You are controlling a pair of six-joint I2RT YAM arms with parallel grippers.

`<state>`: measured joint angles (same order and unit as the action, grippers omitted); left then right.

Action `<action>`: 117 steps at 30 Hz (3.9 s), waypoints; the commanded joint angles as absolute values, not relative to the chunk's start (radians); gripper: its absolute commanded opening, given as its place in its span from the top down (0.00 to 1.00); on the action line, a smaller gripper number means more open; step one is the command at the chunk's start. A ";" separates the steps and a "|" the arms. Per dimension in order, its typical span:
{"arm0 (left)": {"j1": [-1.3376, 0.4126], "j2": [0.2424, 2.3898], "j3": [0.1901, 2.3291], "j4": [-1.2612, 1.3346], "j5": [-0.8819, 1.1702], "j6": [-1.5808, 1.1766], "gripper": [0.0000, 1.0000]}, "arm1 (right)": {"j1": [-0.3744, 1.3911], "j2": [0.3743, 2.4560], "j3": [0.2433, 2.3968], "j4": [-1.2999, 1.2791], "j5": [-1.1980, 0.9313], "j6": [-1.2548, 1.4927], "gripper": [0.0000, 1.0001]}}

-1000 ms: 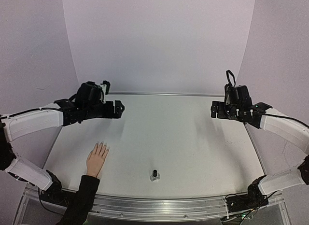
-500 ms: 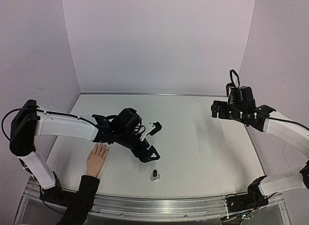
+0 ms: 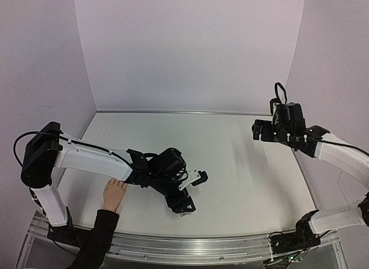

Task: Paint the nails

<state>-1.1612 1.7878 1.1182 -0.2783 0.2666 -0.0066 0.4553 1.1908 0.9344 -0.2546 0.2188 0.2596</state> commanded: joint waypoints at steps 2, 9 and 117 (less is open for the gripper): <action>-1.189 1.792 1.119 -0.270 0.181 -0.027 0.43 | 0.461 1.166 0.937 -0.235 0.223 0.254 0.02; -1.196 1.796 1.116 -0.297 0.161 -0.035 0.60 | 0.460 1.152 0.936 -0.236 0.219 0.249 0.02; -0.760 1.635 1.640 -0.553 0.416 0.179 0.52 | 0.730 1.724 1.172 0.402 -0.635 -0.179 1.00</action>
